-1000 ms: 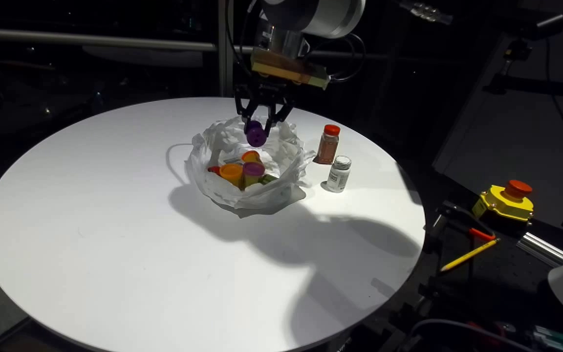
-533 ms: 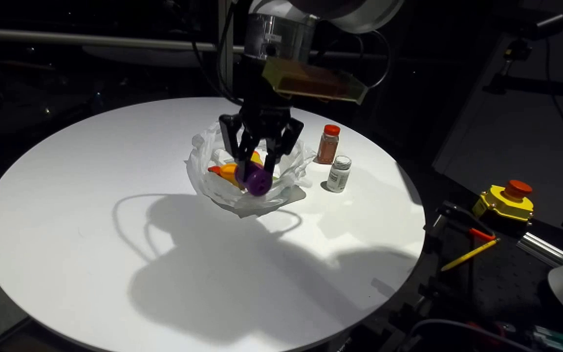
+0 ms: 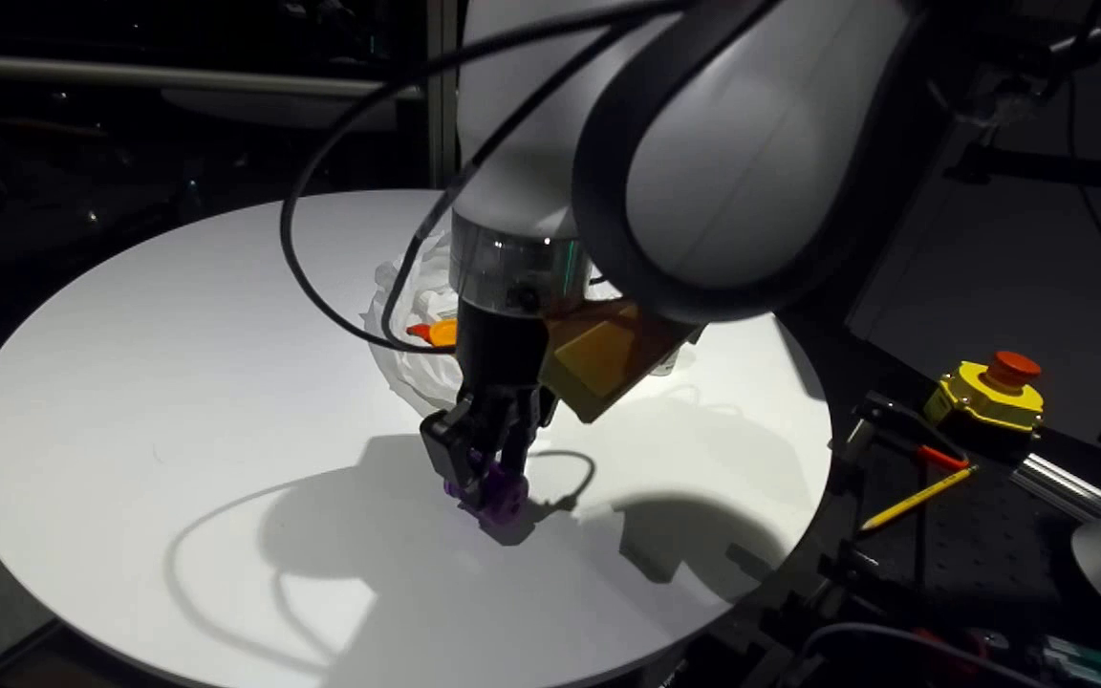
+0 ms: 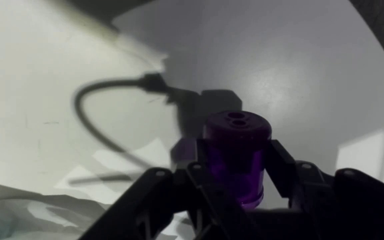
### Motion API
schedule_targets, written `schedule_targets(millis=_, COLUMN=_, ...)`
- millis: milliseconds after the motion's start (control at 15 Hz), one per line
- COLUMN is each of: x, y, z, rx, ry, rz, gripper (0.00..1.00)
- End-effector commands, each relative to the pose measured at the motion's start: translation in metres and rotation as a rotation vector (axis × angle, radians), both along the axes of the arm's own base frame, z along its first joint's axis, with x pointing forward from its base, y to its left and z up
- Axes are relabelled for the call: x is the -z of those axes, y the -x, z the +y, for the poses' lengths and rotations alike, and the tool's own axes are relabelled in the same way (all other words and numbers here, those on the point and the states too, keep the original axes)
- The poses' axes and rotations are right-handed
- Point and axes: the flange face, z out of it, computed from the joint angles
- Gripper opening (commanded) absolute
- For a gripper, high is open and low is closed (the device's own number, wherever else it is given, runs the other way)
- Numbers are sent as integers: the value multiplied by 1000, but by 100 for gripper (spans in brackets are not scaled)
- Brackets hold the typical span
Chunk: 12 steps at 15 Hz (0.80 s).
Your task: Pick up the objects from the plastic bag and put it on the table.
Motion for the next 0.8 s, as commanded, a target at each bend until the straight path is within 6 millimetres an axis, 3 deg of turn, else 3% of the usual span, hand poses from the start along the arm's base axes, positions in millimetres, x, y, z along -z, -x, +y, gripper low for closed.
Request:
schedule_targets(millis=0, x=28, y=-9, z=-1, rx=-37, ry=12, rz=-37, gripper=22)
schedule_targets(millis=333, x=-10, y=-15, z=1, rx=-20, ry=-23, rz=-84, gripper=22)
schedule_targets(millis=400, x=-16, y=-14, z=1, rx=-19, ry=-25, rz=-83, gripper=72)
schedule_targets(millis=467, x=-25, y=-13, z=0, rx=-16, ry=-27, rz=-90, gripper=72)
schedule_targets(millis=733, x=-74, y=-16, z=-3, rx=-9, ry=-13, rz=-155, gripper=99)
